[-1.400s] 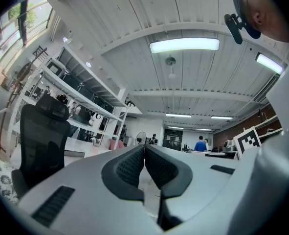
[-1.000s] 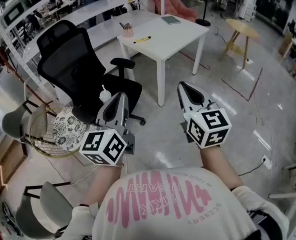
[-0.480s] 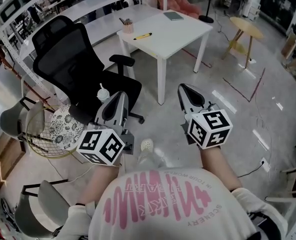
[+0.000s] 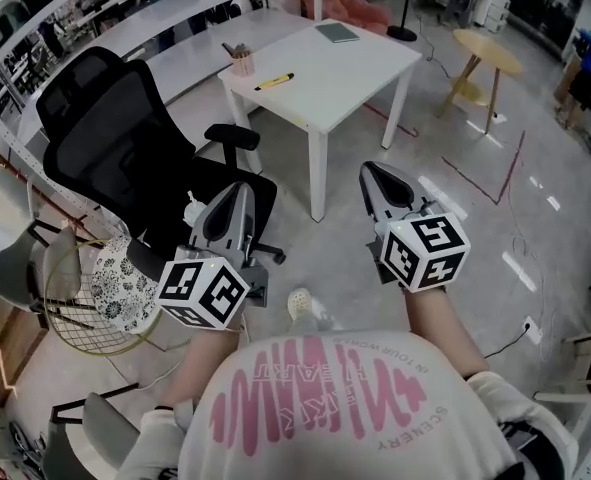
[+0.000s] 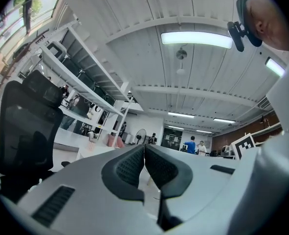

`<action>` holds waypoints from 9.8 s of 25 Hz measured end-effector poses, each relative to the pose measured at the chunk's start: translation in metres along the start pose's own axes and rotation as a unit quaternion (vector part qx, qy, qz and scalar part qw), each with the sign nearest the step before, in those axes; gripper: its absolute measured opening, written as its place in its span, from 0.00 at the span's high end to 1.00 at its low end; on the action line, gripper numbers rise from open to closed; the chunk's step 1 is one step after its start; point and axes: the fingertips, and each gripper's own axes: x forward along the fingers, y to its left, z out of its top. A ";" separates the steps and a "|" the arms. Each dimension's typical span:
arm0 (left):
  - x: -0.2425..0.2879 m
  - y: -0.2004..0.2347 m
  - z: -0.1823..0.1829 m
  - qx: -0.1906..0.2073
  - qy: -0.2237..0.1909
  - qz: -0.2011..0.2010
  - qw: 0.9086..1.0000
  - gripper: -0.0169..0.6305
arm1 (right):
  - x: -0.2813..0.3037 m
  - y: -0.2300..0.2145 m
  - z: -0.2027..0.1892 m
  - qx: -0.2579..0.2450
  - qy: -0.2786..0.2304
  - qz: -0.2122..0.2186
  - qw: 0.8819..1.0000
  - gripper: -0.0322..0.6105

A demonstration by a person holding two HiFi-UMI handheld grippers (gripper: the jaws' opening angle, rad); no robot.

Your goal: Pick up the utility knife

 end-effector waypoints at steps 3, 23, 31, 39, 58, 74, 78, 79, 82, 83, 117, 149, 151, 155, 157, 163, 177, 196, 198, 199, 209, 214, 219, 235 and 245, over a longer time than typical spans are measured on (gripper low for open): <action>0.041 0.022 0.013 -0.004 -0.004 -0.009 1.000 0.94 | 0.039 -0.016 0.011 0.008 -0.002 -0.001 1.000 0.93; 0.227 0.168 0.085 -0.003 -0.044 -0.023 0.999 0.94 | 0.254 -0.098 0.072 0.018 -0.051 -0.012 0.998 0.93; 0.248 0.207 0.083 -0.013 -0.039 -0.011 0.999 0.94 | 0.292 -0.103 0.069 0.004 -0.039 -0.013 0.999 0.93; 0.245 0.234 0.055 -0.048 -0.020 0.014 0.999 0.94 | 0.316 -0.095 0.041 0.013 0.006 0.003 1.000 0.93; 0.314 0.301 0.054 -0.060 -0.015 0.069 0.996 0.94 | 0.438 -0.136 0.031 0.024 0.022 0.049 0.998 0.93; 0.382 0.377 0.068 -0.067 -0.030 0.138 0.988 0.94 | 0.576 -0.178 0.027 0.001 0.062 0.117 0.991 0.93; 0.389 0.399 0.059 -0.071 -0.024 0.165 0.983 0.94 | 0.611 -0.180 -0.001 -0.025 0.095 0.144 0.985 0.93; 0.389 0.402 0.055 -0.073 -0.021 0.171 0.982 0.94 | 0.619 -0.179 -0.008 -0.030 0.105 0.156 0.982 0.93; 0.389 0.410 0.045 -0.078 -0.012 0.188 0.979 0.94 | 0.641 -0.177 -0.029 -0.044 0.133 0.183 0.973 0.93; 0.389 0.412 0.043 -0.079 -0.009 0.195 0.978 0.94 | 0.649 -0.178 -0.034 -0.052 0.140 0.187 0.971 0.93; 0.386 0.488 -0.009 -0.124 0.041 0.296 0.946 0.94 | 0.744 -0.193 -0.237 -0.296 0.443 0.410 0.740 0.56; 0.355 0.484 -0.003 -0.137 0.024 0.329 0.934 0.94 | 0.738 -0.188 -0.241 -0.336 0.470 0.436 0.691 0.67; 0.354 0.484 -0.004 -0.139 0.024 0.327 0.934 0.94 | 0.738 -0.187 -0.242 -0.337 0.471 0.434 0.690 0.68; 0.352 0.482 -0.004 -0.137 0.023 0.325 0.935 0.94 | 0.736 -0.186 -0.243 -0.346 0.472 0.429 0.688 0.70; 0.352 0.482 -0.005 -0.137 0.023 0.324 0.936 0.94 | 0.735 -0.186 -0.242 -0.349 0.473 0.425 0.688 0.71; 0.348 0.481 -0.006 -0.138 0.024 0.322 0.936 0.94 | 0.733 -0.185 -0.244 -0.346 0.481 0.406 0.696 0.74; 0.358 0.476 -0.009 -0.140 0.029 0.291 0.946 0.94 | 0.730 -0.188 -0.245 -0.301 0.496 0.318 0.750 0.74; 0.382 0.464 -0.014 -0.141 0.044 0.238 0.960 0.94 | 0.723 -0.202 -0.234 -0.217 0.457 0.202 0.839 0.74; 0.384 0.461 -0.013 -0.139 0.044 0.232 0.962 0.94 | 0.720 -0.206 -0.229 -0.200 0.444 0.186 0.853 0.74; 0.386 0.459 -0.012 -0.137 0.044 0.229 0.963 0.94 | 0.718 -0.207 -0.226 -0.193 0.437 0.179 0.860 0.74; 0.384 0.435 -0.008 -0.126 0.041 0.202 0.971 0.94 | 0.699 -0.203 -0.190 -0.113 0.343 0.130 0.923 0.74; 0.373 0.423 -0.006 -0.123 0.036 0.192 0.973 0.94 | 0.679 -0.195 -0.165 -0.074 0.293 0.111 0.947 0.74; 0.360 0.407 -0.001 -0.121 0.027 0.177 0.976 0.94 | 0.647 -0.174 -0.126 -0.034 0.226 0.107 0.968 0.74; 0.325 0.337 0.013 -0.095 0.012 0.125 0.987 0.94 | 0.522 -0.135 0.000 0.053 0.037 0.095 0.993 0.74; 0.301 0.302 0.024 -0.055 -0.010 0.104 0.993 0.94 | 0.455 -0.121 0.035 0.070 -0.031 0.078 0.994 0.74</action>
